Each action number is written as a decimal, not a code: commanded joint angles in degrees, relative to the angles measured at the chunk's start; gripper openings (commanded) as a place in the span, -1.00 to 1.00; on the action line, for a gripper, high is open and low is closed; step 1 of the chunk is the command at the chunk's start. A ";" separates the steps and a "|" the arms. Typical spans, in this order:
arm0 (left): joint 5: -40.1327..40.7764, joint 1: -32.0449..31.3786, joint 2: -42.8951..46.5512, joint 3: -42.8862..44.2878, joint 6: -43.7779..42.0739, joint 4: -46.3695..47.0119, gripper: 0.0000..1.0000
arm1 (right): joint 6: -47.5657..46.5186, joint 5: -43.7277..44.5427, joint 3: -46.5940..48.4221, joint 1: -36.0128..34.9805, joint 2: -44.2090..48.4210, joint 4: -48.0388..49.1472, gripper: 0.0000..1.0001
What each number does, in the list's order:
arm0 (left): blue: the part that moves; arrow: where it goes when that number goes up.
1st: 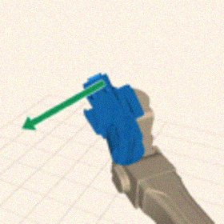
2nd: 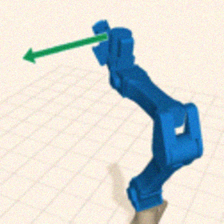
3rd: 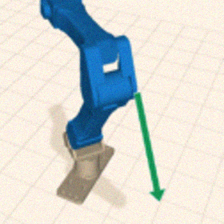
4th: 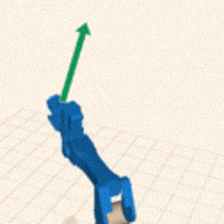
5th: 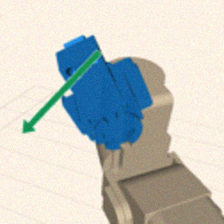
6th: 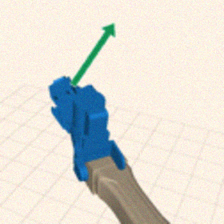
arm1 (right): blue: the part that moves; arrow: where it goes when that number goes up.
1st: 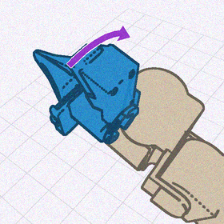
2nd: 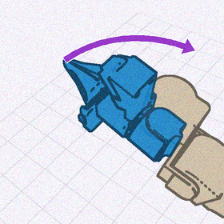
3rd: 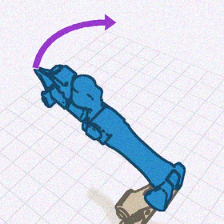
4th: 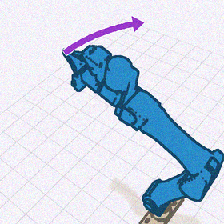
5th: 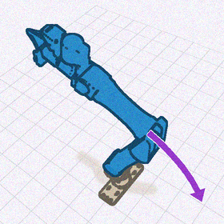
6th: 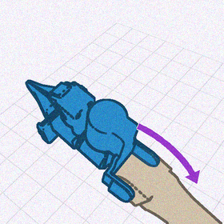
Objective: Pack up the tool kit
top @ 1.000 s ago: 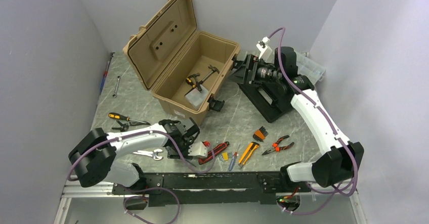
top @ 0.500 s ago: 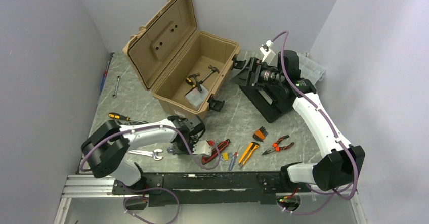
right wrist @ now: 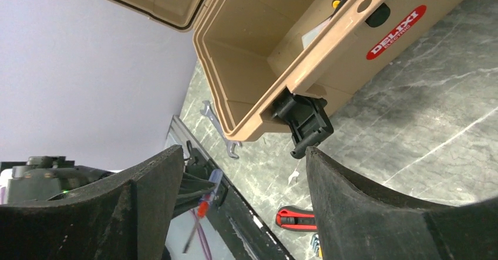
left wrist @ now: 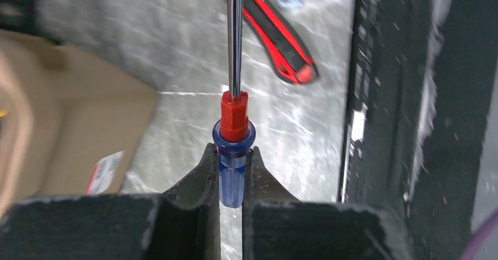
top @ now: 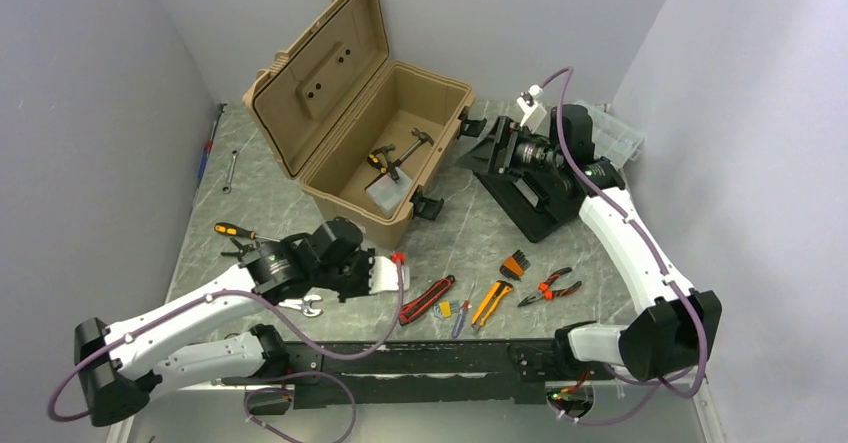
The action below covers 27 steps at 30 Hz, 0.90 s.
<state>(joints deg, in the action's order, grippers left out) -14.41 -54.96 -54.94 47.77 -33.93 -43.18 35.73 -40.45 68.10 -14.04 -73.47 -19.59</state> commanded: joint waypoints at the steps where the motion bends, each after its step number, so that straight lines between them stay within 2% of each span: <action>1: 12.98 0.42 2.99 3.63 16.91 12.83 -1.00 | 0.86 2.78 -0.82 0.68 4.02 2.50 0.55; 4: 20.61 2.80 -1.82 11.84 26.15 10.60 -1.00 | 1.06 3.11 -1.55 0.90 4.40 2.65 0.55; 9: 29.85 8.35 -15.42 29.89 35.12 -0.73 -1.00 | 1.74 1.70 -1.86 1.03 4.22 2.78 0.54; 13: 31.21 11.86 -21.84 37.61 37.15 -0.58 -1.00 | 1.45 3.02 -2.53 1.04 5.14 1.75 0.54; 20: 29.04 16.36 -33.81 47.01 38.54 -2.60 -1.00 | -0.19 9.57 -4.98 1.20 9.43 -2.85 0.54; 24: 28.90 18.04 -40.79 50.83 39.27 -4.85 -1.00 | -1.03 16.04 -7.91 1.09 13.09 -6.34 0.56; 27: 25.73 20.78 -45.57 53.79 42.15 -8.12 -1.00 | -1.28 25.99 -10.84 1.15 14.96 -9.50 0.58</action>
<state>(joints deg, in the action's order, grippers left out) 13.72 -36.88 -96.62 96.99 4.08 -46.65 35.59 -27.14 59.99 -13.15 -61.06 -24.43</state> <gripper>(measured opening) 0.109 0.786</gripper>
